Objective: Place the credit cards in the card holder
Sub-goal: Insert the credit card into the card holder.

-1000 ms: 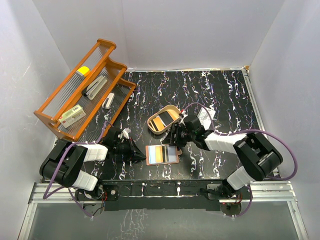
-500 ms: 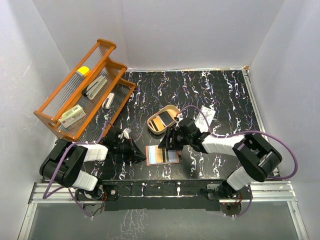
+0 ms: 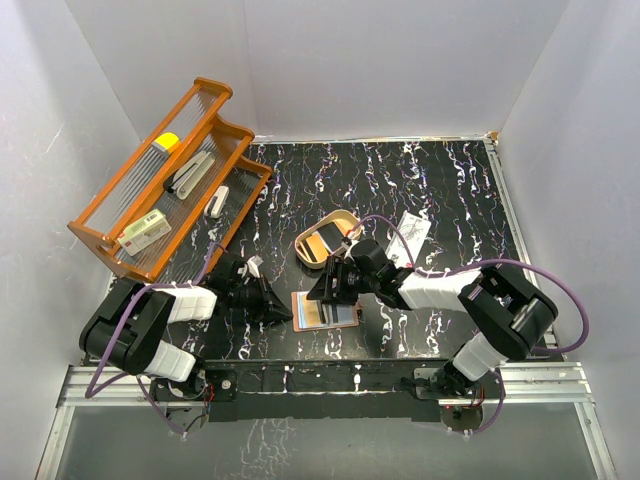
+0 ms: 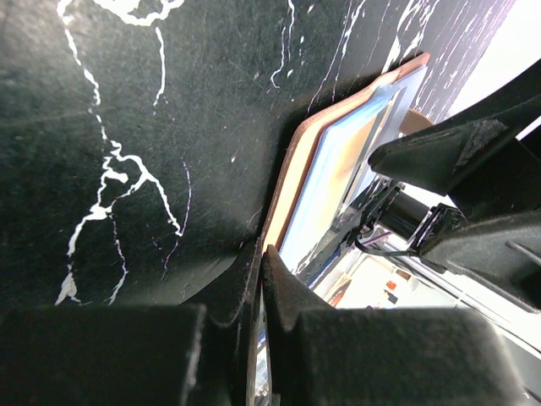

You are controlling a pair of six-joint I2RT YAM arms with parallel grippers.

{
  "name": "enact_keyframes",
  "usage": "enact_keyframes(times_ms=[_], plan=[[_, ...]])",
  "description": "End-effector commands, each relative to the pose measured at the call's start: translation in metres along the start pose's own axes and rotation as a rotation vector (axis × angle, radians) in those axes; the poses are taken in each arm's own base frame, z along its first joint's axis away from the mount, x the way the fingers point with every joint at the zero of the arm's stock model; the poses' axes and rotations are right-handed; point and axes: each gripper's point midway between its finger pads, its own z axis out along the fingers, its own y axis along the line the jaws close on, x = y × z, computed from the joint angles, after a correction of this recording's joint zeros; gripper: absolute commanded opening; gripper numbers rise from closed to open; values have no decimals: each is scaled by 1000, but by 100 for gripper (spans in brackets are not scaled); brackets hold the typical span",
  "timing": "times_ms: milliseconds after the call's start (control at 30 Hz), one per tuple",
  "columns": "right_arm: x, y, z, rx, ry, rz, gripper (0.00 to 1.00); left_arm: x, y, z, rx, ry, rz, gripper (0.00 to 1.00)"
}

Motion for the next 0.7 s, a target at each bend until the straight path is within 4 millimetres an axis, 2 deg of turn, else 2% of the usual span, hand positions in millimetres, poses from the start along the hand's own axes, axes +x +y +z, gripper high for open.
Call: enact_keyframes(times_ms=[0, 133, 233, 433, 667], plan=[[-7, 31, 0, -103, -25, 1, 55, 0, 11, 0, -67, -19, -14, 3], [-4, 30, 0, -93, -13, -4, 56, -2, 9, -3, -67, -33, 0, 2], [-4, 17, -2, -28, -21, -23, 56, -4, 6, -6, -66, -49, 7, 3], [-5, 6, -6, 42, -30, -55, 57, -9, -9, -15, -36, -93, 31, 6], [-1, 4, -4, 39, -26, -53, 57, -9, -24, -15, 36, -87, 33, 8]])
